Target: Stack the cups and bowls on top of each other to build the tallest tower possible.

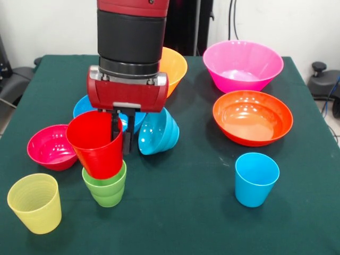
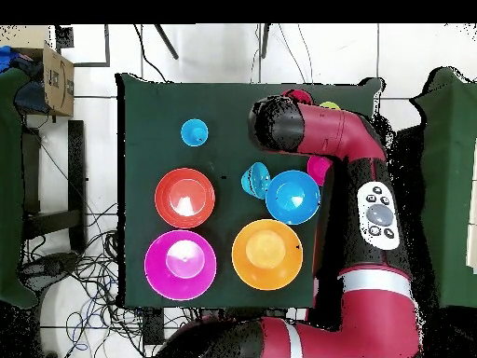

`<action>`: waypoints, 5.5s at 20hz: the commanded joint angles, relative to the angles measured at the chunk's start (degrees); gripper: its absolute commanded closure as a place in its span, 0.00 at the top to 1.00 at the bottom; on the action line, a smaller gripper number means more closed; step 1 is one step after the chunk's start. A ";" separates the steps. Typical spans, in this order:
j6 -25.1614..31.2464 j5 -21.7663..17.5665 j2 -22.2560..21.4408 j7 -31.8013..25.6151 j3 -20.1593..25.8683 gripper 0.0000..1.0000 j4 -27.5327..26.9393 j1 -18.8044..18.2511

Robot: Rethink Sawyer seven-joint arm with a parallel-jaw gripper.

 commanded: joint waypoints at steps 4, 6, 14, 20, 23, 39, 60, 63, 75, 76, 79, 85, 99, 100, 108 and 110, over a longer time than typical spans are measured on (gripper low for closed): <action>-5.85 -4.07 4.36 0.93 3.59 0.00 6.64 0.03; -6.12 -4.04 4.44 0.77 3.52 0.00 6.56 0.07; -6.71 -4.35 4.85 1.16 2.59 0.00 7.07 0.40; -6.70 -4.39 4.52 0.76 2.90 0.00 7.21 0.14; -5.98 -4.23 4.36 0.57 2.85 0.00 6.75 0.18; -3.39 -4.40 3.28 -1.70 3.03 0.00 5.32 -1.02; -7.21 -7.41 4.95 -0.41 -0.65 0.00 6.45 -0.34; -7.15 -7.49 4.97 -0.58 -0.89 0.00 6.17 -0.22; -7.91 -8.18 6.73 0.68 -1.12 0.00 6.16 -0.13; -8.22 -8.32 6.94 0.73 -1.05 0.00 6.17 -0.19; -9.57 -8.71 7.95 1.29 -0.56 0.00 6.11 -0.43; -10.13 -8.43 8.49 1.72 0.13 0.00 6.33 -0.45; -8.75 -6.38 7.78 2.17 1.07 0.00 7.16 0.21; -8.67 -6.14 7.82 2.08 1.54 0.00 7.37 -0.01; -8.64 -6.03 7.82 2.42 1.57 0.00 7.91 0.04; -8.97 -6.17 7.92 2.64 1.36 0.00 8.17 0.12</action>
